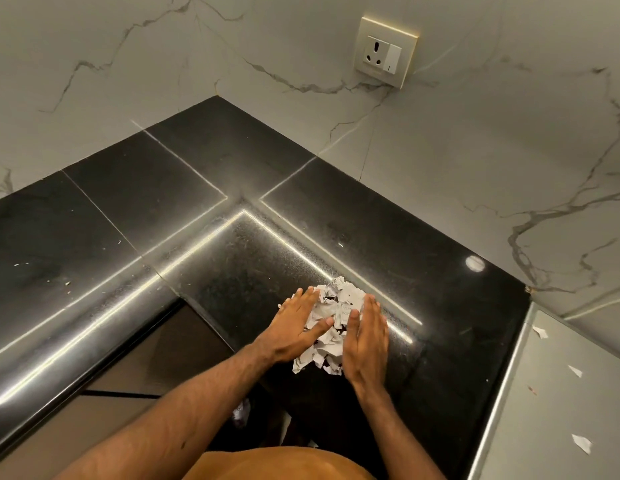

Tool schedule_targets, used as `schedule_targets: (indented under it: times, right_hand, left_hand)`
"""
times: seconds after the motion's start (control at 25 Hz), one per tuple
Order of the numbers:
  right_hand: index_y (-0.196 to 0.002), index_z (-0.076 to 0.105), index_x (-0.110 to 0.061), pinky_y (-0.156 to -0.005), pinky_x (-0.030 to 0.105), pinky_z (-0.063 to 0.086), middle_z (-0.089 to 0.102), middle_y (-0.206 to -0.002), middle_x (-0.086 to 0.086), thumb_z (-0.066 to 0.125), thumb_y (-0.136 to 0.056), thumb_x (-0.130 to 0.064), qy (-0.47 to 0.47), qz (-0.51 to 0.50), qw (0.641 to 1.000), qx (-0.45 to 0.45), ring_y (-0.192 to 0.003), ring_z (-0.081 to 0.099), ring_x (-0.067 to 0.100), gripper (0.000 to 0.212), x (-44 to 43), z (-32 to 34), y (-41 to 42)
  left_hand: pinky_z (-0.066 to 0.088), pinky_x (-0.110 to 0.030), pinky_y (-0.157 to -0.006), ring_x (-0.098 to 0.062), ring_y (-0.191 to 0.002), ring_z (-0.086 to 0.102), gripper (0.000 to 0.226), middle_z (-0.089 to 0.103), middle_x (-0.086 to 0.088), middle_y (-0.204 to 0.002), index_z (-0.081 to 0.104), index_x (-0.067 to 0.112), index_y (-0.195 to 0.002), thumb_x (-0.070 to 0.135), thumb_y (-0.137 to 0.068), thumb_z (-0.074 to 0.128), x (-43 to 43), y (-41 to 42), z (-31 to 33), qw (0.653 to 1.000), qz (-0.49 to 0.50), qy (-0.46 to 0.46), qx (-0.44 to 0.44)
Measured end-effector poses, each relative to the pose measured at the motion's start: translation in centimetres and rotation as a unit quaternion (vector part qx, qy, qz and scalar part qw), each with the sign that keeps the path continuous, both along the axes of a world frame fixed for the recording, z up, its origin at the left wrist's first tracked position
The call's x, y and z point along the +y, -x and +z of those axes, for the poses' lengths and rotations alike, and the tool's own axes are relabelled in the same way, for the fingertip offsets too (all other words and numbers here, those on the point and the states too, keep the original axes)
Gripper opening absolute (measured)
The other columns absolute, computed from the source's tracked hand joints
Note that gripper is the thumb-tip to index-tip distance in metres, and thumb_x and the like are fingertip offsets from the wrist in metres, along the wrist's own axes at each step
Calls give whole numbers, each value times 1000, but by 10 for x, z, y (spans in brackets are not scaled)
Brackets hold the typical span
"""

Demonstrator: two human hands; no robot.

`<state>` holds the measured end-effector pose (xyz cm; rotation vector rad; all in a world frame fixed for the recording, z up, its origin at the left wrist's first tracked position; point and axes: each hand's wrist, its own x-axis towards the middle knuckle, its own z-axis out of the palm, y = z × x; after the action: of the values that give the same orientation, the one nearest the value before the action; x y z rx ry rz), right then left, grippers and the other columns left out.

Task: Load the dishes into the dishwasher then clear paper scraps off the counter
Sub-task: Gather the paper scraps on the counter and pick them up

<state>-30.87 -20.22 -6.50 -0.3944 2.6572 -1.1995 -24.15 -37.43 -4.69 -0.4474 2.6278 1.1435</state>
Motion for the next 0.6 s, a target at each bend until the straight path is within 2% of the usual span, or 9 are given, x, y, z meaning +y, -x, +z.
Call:
schedule_targets:
  times: [0.12, 0.24, 0.36, 0.48, 0.6]
  right_hand:
    - [-166, 21, -34, -130, 53, 19, 18, -173, -15, 18, -106, -69, 61, 10, 998, -17, -158, 13, 1, 69, 1, 6, 11]
    - [-165, 21, -37, -128, 56, 22, 19, -172, -16, 19, -107, -68, 87, -25, 996, -16, -158, 17, 3, 67, 17, 6, 6]
    - [-166, 18, -37, -130, 55, 17, 16, -172, -17, 20, -108, -65, 64, -24, 997, -21, -158, 14, 2, 65, 18, 2, -11]
    - [-167, 17, -34, -132, 48, 8, 15, -172, -18, 19, -108, -63, 17, 5, 1000, -11, -157, 8, -6, 65, 6, 3, -14]
    - [-167, 17, -36, -132, 46, 9, 15, -173, -18, 18, -107, -67, 21, 46, 998, -29, -156, 6, -9, 67, 6, 7, -7]
  left_hand:
    - [-2, -42, -129, -4, -156, -11, 92, -5, 11, -171, 1, 29, -165, 84, -94, 23, -10, 0, 7, 1000, 13, 19, 10]
    - [-1, -40, -128, -6, -156, -7, 91, -2, 10, -171, 4, 28, -165, 83, -95, 22, -18, -6, 9, 998, 64, 6, 19]
    - [-1, -36, -128, -5, -156, -8, 90, -3, 8, -171, 2, 25, -165, 81, -96, 20, -16, -14, 3, 999, 47, -7, -2]
    - [-2, -32, -127, -2, -155, -7, 81, -1, 8, -171, 2, 27, -165, 75, -101, 17, -5, -14, 2, 1000, 20, -19, 4]
    - [1, -33, -129, -1, -155, -5, 76, 0, 8, -172, 3, 27, -164, 70, -103, 14, 5, -16, 4, 999, -9, -29, 9]
